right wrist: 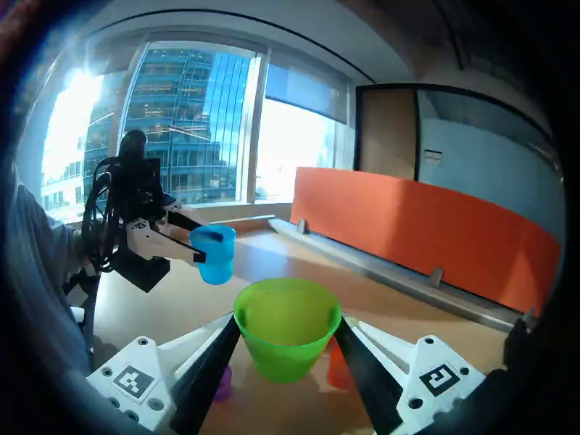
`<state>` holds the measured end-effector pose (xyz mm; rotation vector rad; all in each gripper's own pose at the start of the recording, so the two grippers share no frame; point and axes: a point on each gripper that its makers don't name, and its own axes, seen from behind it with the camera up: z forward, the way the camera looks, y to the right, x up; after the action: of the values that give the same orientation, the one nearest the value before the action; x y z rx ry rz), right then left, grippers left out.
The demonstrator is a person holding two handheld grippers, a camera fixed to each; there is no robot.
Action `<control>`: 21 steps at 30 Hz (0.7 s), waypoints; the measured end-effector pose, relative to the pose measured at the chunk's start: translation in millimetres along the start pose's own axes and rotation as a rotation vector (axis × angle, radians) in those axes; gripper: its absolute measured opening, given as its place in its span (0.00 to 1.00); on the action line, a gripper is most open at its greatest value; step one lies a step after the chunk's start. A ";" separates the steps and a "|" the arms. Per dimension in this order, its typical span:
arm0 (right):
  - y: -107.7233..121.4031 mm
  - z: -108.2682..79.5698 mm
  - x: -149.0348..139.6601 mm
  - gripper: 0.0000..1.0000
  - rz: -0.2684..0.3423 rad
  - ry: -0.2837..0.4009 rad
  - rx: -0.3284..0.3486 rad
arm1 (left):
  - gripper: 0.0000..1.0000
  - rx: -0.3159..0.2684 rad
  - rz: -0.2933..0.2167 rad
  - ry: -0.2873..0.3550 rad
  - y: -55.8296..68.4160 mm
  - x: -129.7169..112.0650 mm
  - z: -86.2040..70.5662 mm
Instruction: Pour water
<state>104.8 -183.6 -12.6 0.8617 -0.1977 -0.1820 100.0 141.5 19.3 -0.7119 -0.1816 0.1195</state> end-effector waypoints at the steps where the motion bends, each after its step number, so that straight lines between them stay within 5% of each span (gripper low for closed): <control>1: 0.6 -0.4 4.1 0.92 0.001 0.010 -0.003 | 0.85 0.002 -0.001 0.006 -0.4 2.9 -0.6; 21: 8.0 0.4 50.4 0.92 0.002 0.119 -0.012 | 0.85 0.011 0.002 0.088 -7.8 47.3 -3.0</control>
<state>154.0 -190.7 -1.3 0.8571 -0.0866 -0.1295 147.2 141.8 28.1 -0.7046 -0.0956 0.0906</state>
